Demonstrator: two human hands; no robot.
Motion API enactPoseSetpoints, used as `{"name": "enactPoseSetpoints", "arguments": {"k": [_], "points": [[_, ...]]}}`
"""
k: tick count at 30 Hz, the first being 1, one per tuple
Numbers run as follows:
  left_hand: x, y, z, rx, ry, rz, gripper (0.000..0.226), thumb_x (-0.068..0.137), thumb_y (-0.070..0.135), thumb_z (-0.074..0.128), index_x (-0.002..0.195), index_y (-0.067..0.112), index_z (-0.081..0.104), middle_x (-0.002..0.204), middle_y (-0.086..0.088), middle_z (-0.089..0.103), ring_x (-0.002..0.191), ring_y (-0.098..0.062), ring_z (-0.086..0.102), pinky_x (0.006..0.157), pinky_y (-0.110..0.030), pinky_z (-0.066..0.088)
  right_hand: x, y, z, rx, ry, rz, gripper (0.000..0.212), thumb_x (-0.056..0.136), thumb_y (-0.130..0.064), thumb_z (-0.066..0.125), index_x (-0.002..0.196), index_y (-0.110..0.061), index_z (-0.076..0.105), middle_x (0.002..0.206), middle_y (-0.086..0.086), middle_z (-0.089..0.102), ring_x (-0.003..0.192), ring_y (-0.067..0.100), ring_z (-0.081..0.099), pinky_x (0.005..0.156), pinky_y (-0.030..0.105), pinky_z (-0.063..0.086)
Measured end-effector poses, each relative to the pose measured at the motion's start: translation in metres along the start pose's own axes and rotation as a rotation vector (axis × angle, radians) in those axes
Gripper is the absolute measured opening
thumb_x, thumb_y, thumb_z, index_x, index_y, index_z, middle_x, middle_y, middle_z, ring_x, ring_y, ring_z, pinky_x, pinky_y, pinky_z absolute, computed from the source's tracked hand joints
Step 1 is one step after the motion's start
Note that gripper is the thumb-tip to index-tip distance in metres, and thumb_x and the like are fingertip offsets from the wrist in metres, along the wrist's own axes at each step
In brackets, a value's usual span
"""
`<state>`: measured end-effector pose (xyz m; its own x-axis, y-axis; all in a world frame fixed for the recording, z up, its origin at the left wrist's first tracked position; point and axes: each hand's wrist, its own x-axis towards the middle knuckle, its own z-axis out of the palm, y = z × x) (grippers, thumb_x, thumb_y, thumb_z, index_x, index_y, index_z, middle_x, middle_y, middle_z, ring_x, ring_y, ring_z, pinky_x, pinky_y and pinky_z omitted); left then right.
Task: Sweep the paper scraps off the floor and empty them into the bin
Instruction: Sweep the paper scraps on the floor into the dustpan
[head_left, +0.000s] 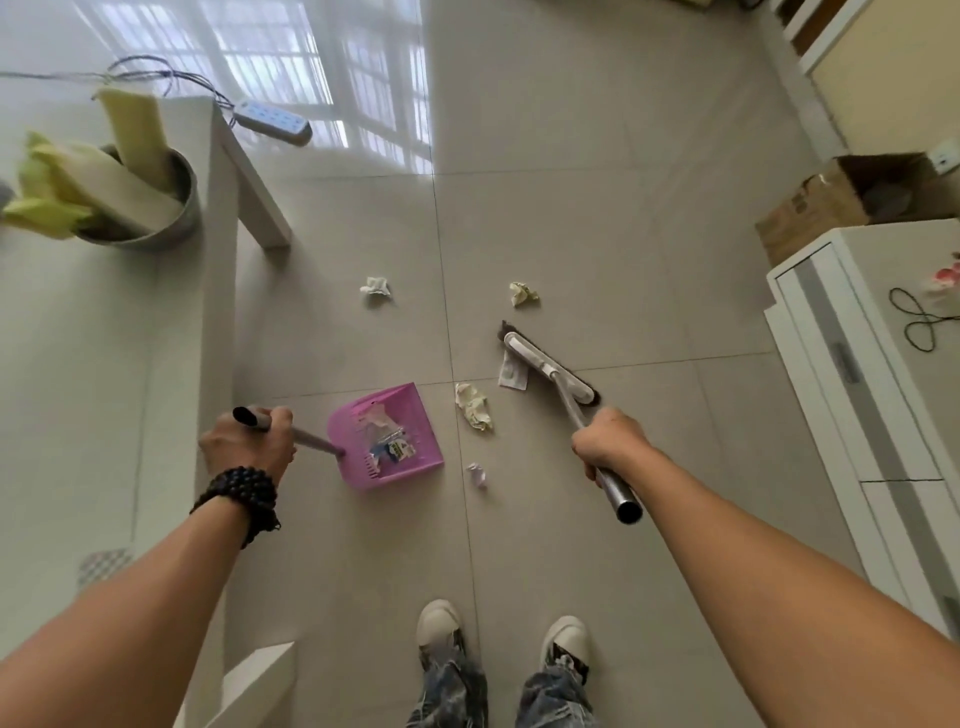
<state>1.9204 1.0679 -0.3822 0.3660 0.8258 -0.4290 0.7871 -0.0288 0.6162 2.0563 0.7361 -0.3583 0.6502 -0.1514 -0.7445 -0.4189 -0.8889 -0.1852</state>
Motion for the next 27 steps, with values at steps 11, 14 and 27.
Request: {"name": "enactPoseSetpoints", "arguments": {"k": [11,14,27], "points": [[-0.012,0.004,0.045,-0.028,-0.010,-0.064,0.030,0.083,0.036,0.055,0.078,0.011,0.071,0.086,-0.024,0.078,0.087,-0.038,0.076,0.087,-0.051,0.063,-0.019,-0.030,0.039,-0.055,-0.271,-0.049,0.024,0.078,-0.007,0.055,0.100,-0.001,0.062,0.067,0.016,0.074,0.061,0.030,0.073,0.065,0.043,0.063],[-0.009,0.008,0.050,-0.051,-0.022,-0.106,0.039,0.081,0.037,0.052,0.086,0.006,0.075,0.085,-0.023,0.078,0.089,-0.038,0.076,0.088,-0.050,0.063,-0.034,-0.045,0.021,0.010,-0.346,-0.020,0.009,0.083,-0.005,0.053,0.081,-0.002,0.061,0.039,0.006,0.060,0.039,0.021,0.058,0.048,0.030,0.052],[0.002,-0.020,-0.007,-0.046,-0.066,0.012,0.015,0.079,0.030,0.062,0.066,0.025,0.066,0.062,-0.009,0.073,0.071,-0.028,0.079,0.088,-0.046,0.064,-0.063,-0.001,-0.017,-0.029,-0.141,-0.135,0.028,0.077,-0.011,0.053,0.102,-0.006,0.065,0.060,0.013,0.070,0.051,0.027,0.067,0.058,0.044,0.061]]}}
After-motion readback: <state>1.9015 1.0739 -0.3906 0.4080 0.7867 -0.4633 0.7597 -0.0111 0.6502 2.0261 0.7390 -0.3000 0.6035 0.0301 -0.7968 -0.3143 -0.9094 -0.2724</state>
